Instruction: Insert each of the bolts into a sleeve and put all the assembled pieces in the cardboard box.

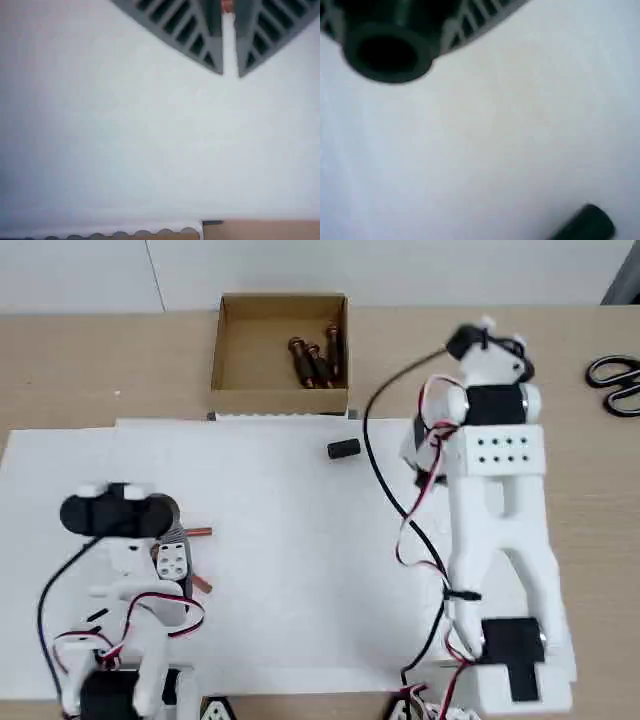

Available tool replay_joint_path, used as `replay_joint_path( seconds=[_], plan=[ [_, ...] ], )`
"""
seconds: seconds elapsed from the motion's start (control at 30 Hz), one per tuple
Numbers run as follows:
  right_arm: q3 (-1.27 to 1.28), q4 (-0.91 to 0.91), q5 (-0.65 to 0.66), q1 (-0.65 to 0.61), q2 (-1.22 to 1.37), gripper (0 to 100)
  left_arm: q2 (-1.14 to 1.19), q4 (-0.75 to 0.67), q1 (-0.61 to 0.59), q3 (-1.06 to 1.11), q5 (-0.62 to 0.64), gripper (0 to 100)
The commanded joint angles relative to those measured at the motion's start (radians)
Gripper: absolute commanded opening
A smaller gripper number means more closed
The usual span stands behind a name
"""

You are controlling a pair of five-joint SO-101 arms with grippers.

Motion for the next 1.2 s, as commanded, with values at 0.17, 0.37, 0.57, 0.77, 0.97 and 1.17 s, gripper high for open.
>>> replay_joint_path(
  seconds=[0.17, 0.37, 0.57, 0.77, 0.97, 1.17],
  plan=[
    [0.252, -0.018, 0.008, 0.074, -0.196, 0.2, 0.517, 0.173, 0.005, -0.512, 0.092, 1],
    [0.318, -0.016, 0.008, 0.104, -0.278, 0.2, 0.859, 0.339, 0.006, -0.794, 0.124, 1],
    [0.319, -0.016, 0.011, 0.24, -0.332, 0.2, 1.151, 0.46, 0.0, -0.957, 0.13, 1],
    [0.319, -0.008, 0.012, 0.341, -0.343, 0.2, 1.349, 0.52, 0.0, -1.007, 0.132, 1],
    [0.319, -0.007, 0.012, 0.398, -0.344, 0.2, 1.416, 0.516, 0.0, -1.013, 0.302, 1],
    [0.321, -0.007, 0.012, 0.414, -0.38, 0.2, 1.421, 0.491, 0.0, -0.995, 0.496, 1]
  ],
)
